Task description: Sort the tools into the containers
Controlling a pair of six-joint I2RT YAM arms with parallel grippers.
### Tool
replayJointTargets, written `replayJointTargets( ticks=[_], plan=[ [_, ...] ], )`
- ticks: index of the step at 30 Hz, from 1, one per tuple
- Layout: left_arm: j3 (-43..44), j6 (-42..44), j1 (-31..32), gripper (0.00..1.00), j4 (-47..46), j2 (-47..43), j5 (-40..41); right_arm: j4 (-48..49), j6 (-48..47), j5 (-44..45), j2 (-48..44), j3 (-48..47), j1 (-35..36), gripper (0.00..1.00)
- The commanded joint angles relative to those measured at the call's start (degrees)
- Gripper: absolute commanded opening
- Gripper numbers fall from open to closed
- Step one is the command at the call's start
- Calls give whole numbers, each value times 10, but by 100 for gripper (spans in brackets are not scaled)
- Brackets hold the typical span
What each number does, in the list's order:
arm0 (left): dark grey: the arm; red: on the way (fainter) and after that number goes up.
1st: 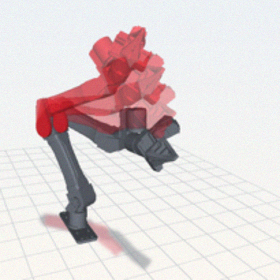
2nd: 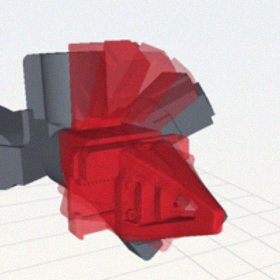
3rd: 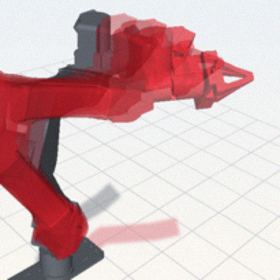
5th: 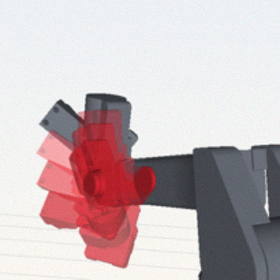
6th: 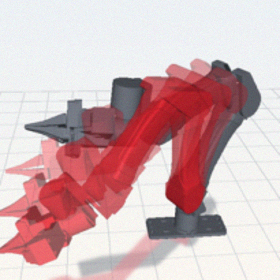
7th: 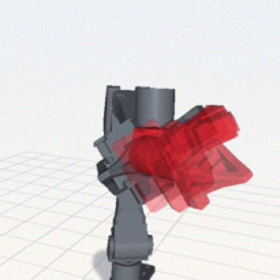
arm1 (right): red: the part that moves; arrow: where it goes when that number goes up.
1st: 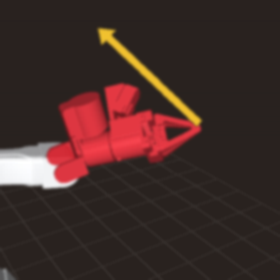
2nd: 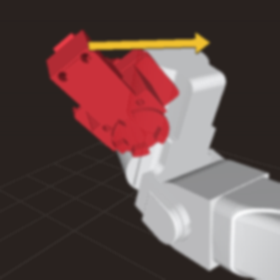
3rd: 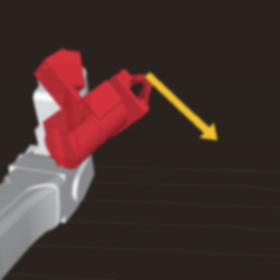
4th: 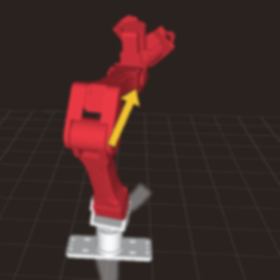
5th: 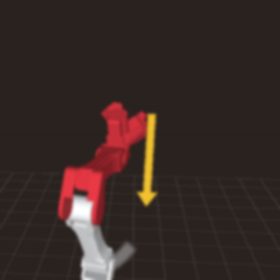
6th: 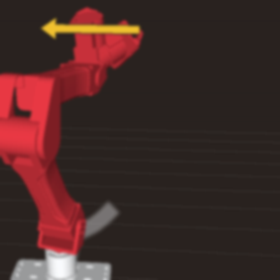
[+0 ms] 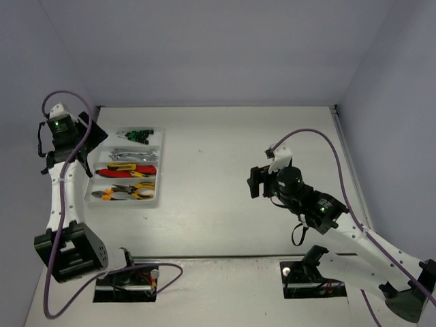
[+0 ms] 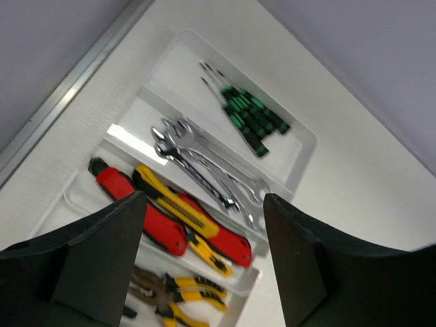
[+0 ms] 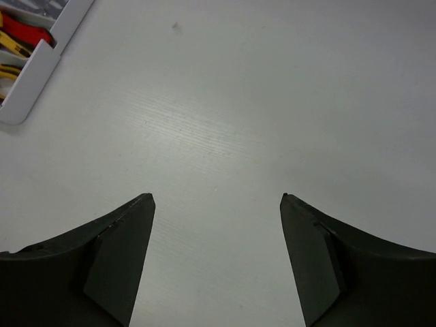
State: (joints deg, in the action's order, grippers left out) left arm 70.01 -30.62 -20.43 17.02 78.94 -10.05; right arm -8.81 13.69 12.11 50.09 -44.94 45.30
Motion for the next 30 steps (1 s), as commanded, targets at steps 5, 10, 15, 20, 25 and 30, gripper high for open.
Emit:
replayJointTargets(
  ticks=[5, 10, 15, 20, 25, 30],
  plan=[
    [24, 82, 191, 67, 173, -223, 19, -5, -1, 147, -84, -60, -4, 93],
    [0, 71, 312, 68, 188, -324, 28, -23, -7, 211, -126, -64, -4, 100],
    [-29, 78, 391, 68, 197, -382, 50, -31, -5, 265, -175, -59, -5, 100],
    [-79, 110, 434, 68, 202, -408, 54, -31, -15, 292, -235, -46, -5, 100],
    [-122, 139, 455, 68, 197, -435, 57, -33, -33, 320, -275, -28, -5, 100],
    [-146, 160, 456, 68, 190, -462, 42, -32, -29, 362, -284, -12, -5, 100]
  ],
)
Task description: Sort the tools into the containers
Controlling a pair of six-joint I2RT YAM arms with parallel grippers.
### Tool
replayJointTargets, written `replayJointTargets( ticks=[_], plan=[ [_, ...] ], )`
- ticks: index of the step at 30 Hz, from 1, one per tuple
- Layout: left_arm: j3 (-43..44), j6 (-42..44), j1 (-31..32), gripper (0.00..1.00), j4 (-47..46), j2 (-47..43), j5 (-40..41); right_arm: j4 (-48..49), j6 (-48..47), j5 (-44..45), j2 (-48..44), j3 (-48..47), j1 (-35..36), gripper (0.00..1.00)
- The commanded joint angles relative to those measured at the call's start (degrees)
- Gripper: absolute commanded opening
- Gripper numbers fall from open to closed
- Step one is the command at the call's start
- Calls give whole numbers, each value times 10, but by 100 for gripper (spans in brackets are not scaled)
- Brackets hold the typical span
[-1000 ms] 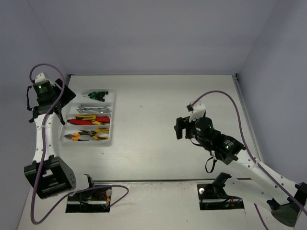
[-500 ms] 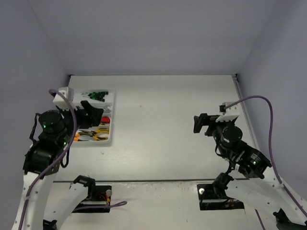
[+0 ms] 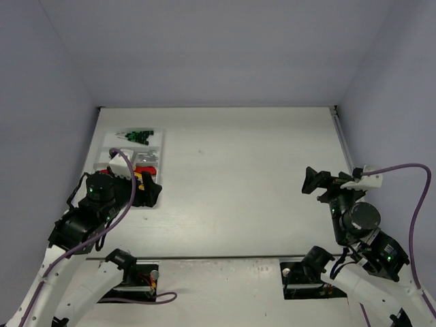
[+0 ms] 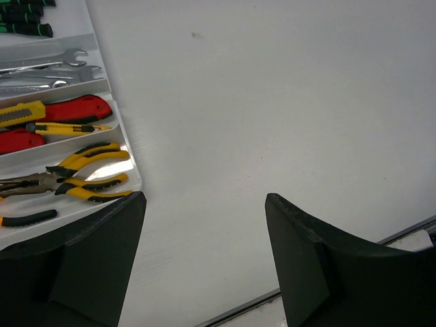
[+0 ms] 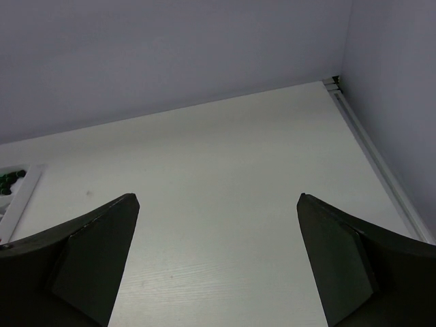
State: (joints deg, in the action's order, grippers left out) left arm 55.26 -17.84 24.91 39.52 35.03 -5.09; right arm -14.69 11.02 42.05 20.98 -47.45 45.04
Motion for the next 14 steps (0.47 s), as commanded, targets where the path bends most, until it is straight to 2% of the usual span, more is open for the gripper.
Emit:
replayJointTargets(
  ticks=[1, 6, 14],
  plan=[
    [-8, 33, 2, 68, -41, -29, -11, 26, 1, 68, 7, 17, -2, 100],
    [-42, 26, 2, 68, -62, -46, -15, 26, -7, 66, 16, 18, -2, 100],
    [-47, 36, 1, 68, -65, -42, -13, 24, -5, 82, 4, 20, -2, 100]
  ],
)
